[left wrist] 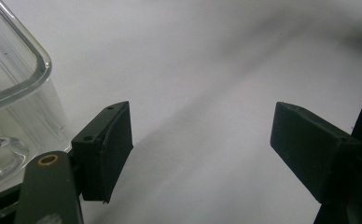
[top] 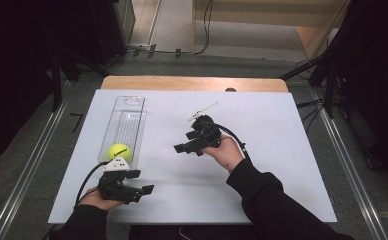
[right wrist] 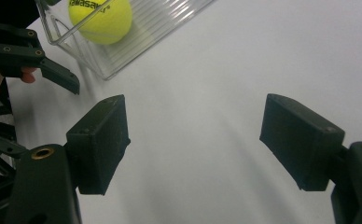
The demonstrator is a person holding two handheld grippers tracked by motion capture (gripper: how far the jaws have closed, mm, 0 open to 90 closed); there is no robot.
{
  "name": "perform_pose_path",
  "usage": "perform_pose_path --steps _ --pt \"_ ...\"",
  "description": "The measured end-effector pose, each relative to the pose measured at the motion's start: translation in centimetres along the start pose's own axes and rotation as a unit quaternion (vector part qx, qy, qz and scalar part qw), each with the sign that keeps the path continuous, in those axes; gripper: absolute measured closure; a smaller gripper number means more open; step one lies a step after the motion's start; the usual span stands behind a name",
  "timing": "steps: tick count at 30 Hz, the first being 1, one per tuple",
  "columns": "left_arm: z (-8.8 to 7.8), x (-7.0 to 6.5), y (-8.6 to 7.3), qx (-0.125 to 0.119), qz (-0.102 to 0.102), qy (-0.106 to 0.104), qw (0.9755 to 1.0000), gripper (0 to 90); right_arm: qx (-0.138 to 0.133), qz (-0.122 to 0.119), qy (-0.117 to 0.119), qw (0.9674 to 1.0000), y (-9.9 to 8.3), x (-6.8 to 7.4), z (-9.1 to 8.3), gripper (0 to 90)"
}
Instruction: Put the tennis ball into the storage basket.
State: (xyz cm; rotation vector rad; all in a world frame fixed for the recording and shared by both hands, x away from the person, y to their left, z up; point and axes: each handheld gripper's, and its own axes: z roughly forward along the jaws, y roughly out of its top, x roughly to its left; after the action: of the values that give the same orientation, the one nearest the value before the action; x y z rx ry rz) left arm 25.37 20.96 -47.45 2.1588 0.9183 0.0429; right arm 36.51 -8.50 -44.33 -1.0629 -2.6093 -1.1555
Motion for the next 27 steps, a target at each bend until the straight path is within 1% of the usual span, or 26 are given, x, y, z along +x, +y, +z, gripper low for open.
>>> perform_pose_path --steps 4,6,10,13,15,17,27 --pt "0.0 0.0 0.0 0.001 0.001 -0.001 1.0000 21.6 -0.003 -0.001 -0.001 1.0000 -0.4 -0.3 -0.4 21.4" --pt "0.0 0.0 0.0 0.001 0.001 -0.001 1.0000 21.5 -0.001 0.003 -0.004 1.0000 -0.7 -0.4 -0.7 21.4" --pt "0.0 0.0 0.0 0.000 0.001 -0.001 1.0000 21.5 -0.004 0.003 -0.008 1.0000 -1.4 -0.7 -1.1 21.4" --pt "0.0 -0.1 0.0 -0.001 0.001 -0.002 1.0000 21.5 -0.004 0.003 -0.012 0.9999 -1.9 -1.1 -1.5 21.4" --pt "0.0 -0.1 0.0 0.000 0.001 -0.002 1.0000 21.5 -0.001 0.008 -0.015 0.9999 -2.2 -1.4 -1.7 21.4" --pt "0.0 -0.1 0.1 0.000 0.001 -0.002 1.0000 21.5 -0.005 0.010 -0.016 0.9998 -2.4 -1.7 -1.9 21.4" --pt "-0.1 -0.1 0.0 -0.003 0.000 -0.002 1.0000 21.5 -0.012 0.016 -0.022 0.9996 -3.6 -2.1 -3.2 21.4"
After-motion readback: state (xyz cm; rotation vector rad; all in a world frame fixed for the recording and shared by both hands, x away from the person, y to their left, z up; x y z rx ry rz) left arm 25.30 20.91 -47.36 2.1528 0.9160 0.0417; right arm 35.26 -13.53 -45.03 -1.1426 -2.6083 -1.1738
